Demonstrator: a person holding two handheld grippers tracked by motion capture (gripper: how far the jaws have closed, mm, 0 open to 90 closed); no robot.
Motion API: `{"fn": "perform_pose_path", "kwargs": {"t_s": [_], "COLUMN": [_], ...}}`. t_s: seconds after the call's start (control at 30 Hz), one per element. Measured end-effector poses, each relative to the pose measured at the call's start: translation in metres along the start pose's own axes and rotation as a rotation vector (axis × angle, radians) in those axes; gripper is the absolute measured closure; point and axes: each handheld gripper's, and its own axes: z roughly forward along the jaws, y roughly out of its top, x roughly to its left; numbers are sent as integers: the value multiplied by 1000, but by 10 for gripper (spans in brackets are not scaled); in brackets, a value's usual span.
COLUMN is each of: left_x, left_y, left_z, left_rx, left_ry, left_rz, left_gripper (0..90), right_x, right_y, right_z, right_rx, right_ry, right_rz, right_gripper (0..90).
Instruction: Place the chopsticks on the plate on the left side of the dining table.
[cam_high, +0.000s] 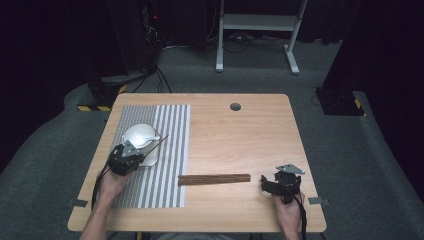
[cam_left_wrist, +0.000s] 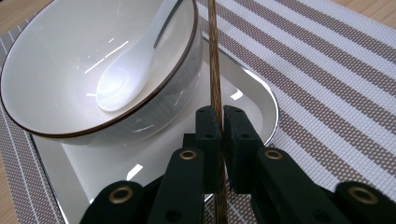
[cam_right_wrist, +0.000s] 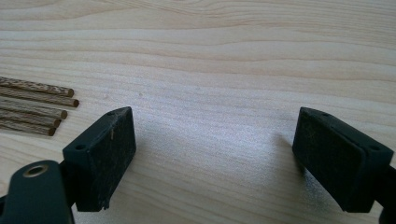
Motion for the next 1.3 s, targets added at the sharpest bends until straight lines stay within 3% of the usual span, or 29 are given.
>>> {"fn": "perform_pose_path", "kwargs": {"t_s": [0.97, 1.3], "left_x": [6, 4], "left_y": [-7, -9], "left_z": [8, 6], "left_rx": [26, 5], "left_ry": [25, 38], "left_rz": [-35, -61], "left_gripper": [833, 719], "right_x": [0, 0], "right_y": [0, 0], "right_z": [0, 0], "right_rx": [0, 0], "right_ry": [0, 0], "right_rz": [0, 0], "right_gripper": [130, 130]}}
